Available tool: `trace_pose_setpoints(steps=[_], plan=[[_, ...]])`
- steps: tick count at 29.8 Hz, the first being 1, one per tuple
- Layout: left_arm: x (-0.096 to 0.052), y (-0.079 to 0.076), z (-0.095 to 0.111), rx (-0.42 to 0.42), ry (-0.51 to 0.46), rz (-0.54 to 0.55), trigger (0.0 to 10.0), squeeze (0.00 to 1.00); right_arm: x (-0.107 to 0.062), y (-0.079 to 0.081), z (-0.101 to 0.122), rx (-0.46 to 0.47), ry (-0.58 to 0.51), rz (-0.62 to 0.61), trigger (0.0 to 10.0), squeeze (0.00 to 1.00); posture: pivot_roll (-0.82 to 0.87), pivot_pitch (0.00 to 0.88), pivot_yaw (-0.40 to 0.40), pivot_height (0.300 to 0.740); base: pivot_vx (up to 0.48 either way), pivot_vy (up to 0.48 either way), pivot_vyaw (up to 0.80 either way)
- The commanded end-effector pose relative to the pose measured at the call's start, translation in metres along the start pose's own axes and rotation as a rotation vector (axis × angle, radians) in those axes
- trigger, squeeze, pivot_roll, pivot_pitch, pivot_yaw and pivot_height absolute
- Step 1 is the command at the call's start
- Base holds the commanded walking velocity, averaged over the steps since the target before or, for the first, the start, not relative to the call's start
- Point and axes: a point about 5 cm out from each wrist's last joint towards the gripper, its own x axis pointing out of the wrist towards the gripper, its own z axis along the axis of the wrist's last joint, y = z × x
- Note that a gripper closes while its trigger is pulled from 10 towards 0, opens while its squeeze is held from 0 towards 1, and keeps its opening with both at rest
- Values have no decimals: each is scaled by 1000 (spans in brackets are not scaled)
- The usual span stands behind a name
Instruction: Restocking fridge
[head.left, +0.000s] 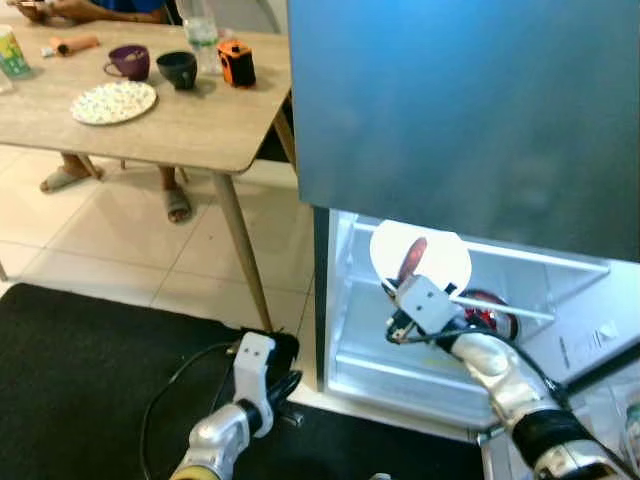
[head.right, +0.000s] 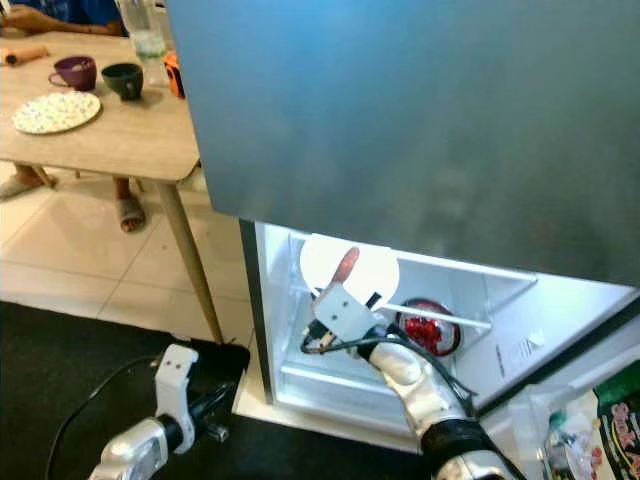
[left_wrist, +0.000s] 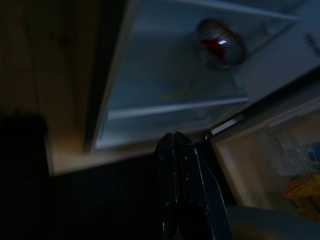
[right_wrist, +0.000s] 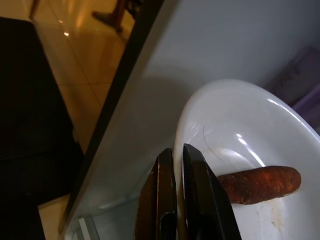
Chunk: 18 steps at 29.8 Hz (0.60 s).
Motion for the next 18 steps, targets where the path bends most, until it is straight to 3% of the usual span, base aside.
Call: trace_pose_setpoints(steps=[1, 7, 9, 13, 14, 18], plan=[[4, -12, -2, 65, 13, -69, 10000, 0, -5, -7, 2, 9, -1, 9, 10000, 0, -91, 143, -8, 740, 0, 0, 0], [10, -19, 6, 151, -11, -126, 10000, 0, -5, -19, 10, -25, 6, 17, 10000, 0, -90, 144, -1, 740, 0, 0, 0], [15, -26, 13, 235, -29, -165, 10000, 0, -3, -26, 15, -37, 21, 16, 10000, 0, -89, 144, -2, 731, 0, 0, 0], [17, -29, 17, 272, -44, -181, 10000, 0, -3, -29, 18, -31, 25, 19, 10000, 0, -89, 144, -2, 721, 0, 0, 0], [20, -31, 26, 315, -80, -181, 10000, 0, -3, -30, 21, -30, 24, 27, 10000, 0, -89, 144, -2, 711, 0, 0, 0], [23, -31, 37, 334, -131, -162, 10000, 0, -3, -31, 25, -32, 16, 36, 10000, 0, -89, 144, -2, 701, 0, 0, 0]])
